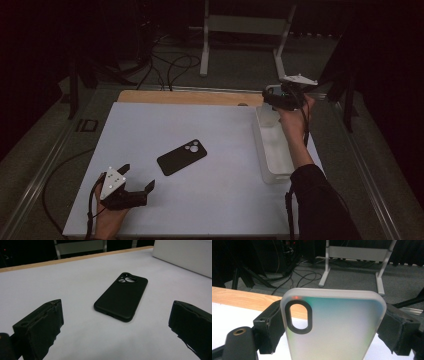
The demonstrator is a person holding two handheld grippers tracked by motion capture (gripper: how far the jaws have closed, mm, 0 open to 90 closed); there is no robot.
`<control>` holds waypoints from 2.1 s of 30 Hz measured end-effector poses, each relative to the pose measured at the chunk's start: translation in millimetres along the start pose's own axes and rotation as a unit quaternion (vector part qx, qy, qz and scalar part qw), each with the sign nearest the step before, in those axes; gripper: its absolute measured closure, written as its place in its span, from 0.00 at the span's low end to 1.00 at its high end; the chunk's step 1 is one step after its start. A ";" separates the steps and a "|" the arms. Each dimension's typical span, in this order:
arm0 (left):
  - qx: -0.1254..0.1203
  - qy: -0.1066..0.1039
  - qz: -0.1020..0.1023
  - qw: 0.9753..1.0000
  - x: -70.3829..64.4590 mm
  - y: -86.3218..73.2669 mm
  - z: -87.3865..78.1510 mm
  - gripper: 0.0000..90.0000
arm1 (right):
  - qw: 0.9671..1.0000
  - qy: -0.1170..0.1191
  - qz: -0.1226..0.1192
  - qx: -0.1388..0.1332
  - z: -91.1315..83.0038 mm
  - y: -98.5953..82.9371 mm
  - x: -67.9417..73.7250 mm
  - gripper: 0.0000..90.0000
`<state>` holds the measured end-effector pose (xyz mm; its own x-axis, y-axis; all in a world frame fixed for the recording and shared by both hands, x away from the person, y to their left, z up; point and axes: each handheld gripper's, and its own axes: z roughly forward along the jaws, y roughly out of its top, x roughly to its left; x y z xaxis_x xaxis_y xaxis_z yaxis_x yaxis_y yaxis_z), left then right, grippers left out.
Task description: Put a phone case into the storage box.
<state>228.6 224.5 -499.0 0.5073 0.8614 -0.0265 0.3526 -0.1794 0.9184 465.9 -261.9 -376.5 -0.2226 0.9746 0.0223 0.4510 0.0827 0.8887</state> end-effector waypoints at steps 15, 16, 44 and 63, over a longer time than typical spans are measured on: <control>-0.001 0.000 -0.001 1.000 0.3 -0.1 -0.1 0.00 | 0.999 -0.016 0.006 0.030 19.5 -11.7 -1.0 0.18; -0.001 0.000 -0.001 1.000 0.3 -0.1 -0.1 0.00 | 0.999 -0.018 0.005 0.033 21.5 -13.4 -0.8 0.18; -0.004 0.000 -0.002 1.000 0.6 -0.1 -0.9 0.00 | 0.996 -0.039 0.010 0.080 51.9 -34.4 -1.1 0.18; -0.001 -0.002 -0.001 1.000 0.4 -0.4 -0.5 0.00 | 0.994 -0.051 0.011 0.097 63.7 -41.2 -1.0 0.18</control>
<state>228.3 225.2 -499.2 0.5094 0.8600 -0.0298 0.3522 -0.1768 0.9191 502.6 -253.0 -442.4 -0.1269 0.9918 -0.0149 0.6150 0.0904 0.7833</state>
